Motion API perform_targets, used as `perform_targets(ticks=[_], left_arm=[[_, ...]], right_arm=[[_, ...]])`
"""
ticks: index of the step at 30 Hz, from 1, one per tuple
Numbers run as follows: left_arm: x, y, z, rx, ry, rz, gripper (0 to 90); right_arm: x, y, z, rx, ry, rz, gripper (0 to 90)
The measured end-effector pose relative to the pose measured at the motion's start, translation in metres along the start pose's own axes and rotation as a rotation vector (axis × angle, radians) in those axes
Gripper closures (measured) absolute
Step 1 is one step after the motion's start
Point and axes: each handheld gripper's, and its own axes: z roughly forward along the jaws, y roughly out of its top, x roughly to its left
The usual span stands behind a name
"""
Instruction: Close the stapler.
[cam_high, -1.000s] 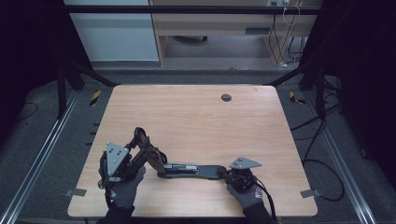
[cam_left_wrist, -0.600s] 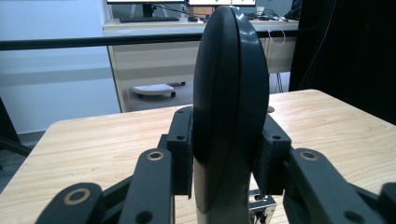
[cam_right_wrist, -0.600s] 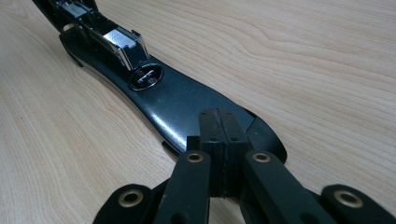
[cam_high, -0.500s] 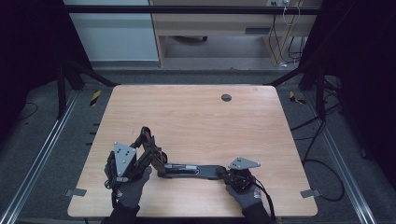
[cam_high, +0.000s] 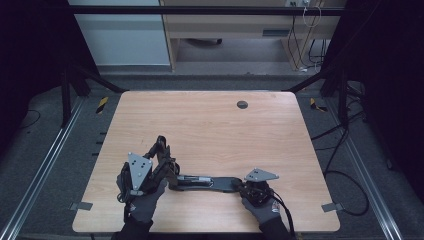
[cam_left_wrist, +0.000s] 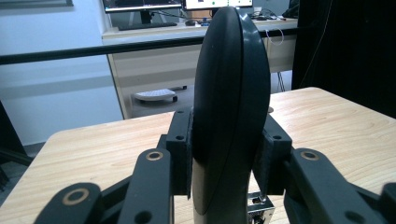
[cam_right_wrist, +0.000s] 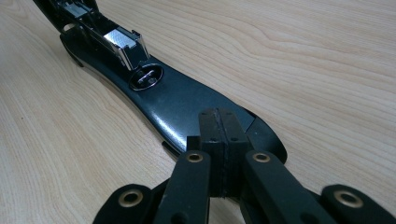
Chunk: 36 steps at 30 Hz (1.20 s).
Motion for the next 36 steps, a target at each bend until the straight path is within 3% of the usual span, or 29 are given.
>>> perform_targets(ticks=[20,36], left_arm=[[-0.022,0.000,0.007,-0.014,0.028,0.087,63.2],[-0.032,0.000,0.010,-0.016,0.035,0.139,63.3]], right_arm=[[0.000,0.000,0.000,0.002,0.000,-0.001,90.0],[0.001,0.000,0.000,0.004,0.002,-0.001,90.0]])
